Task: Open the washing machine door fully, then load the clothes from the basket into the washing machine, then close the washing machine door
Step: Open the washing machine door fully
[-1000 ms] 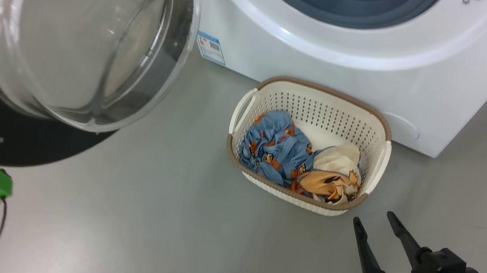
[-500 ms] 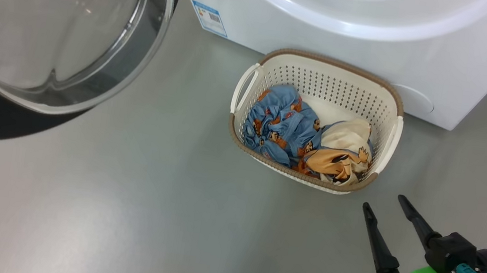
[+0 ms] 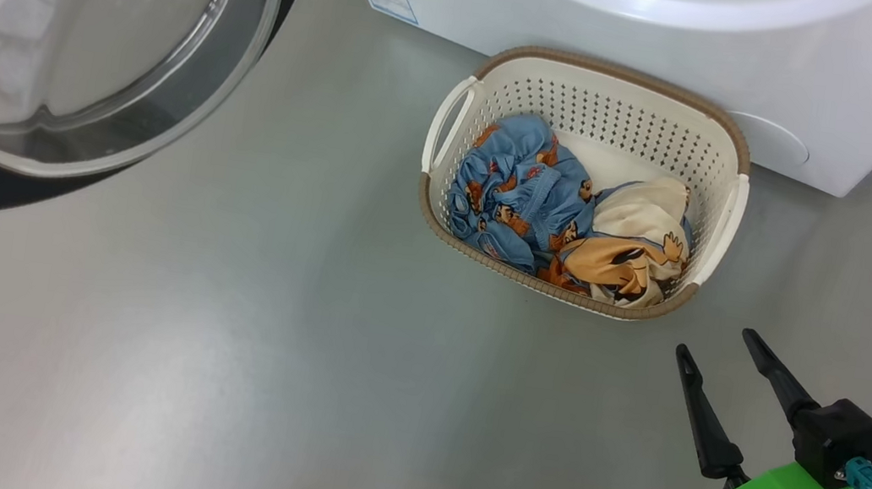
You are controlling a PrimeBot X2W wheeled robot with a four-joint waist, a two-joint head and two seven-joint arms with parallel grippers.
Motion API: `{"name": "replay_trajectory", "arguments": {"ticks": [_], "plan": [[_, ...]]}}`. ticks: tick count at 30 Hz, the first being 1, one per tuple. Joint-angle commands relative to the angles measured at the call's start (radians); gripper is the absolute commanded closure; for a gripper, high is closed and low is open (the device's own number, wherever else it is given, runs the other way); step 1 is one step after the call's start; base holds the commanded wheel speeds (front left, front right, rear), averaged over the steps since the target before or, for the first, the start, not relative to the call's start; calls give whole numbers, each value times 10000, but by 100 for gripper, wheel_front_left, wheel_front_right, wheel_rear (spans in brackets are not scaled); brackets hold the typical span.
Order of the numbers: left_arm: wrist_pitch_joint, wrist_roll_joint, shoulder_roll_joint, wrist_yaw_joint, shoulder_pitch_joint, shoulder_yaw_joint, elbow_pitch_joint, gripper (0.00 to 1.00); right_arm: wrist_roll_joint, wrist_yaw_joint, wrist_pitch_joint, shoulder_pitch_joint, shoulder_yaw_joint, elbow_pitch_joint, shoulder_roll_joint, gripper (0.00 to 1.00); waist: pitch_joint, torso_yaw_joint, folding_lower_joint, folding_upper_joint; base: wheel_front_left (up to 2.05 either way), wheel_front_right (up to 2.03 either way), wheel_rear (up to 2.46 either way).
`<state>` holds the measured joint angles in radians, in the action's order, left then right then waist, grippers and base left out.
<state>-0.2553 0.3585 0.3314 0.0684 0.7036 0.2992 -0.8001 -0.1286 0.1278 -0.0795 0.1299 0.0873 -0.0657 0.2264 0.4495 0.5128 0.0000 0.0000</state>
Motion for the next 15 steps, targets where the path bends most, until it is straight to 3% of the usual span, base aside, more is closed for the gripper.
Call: {"name": "replay_trajectory", "arguments": {"ticks": [1,15], "plan": [[-64,-200,853,31,231,434,119,100,53,29,36,15,242,342,13,0,35,-15,0,0,0,0,0],[-64,-937,523,429,-157,806,432,100,-32,29,-287,183,299,55,-263,0,-386,-242,0,0,0,0,0]]}}
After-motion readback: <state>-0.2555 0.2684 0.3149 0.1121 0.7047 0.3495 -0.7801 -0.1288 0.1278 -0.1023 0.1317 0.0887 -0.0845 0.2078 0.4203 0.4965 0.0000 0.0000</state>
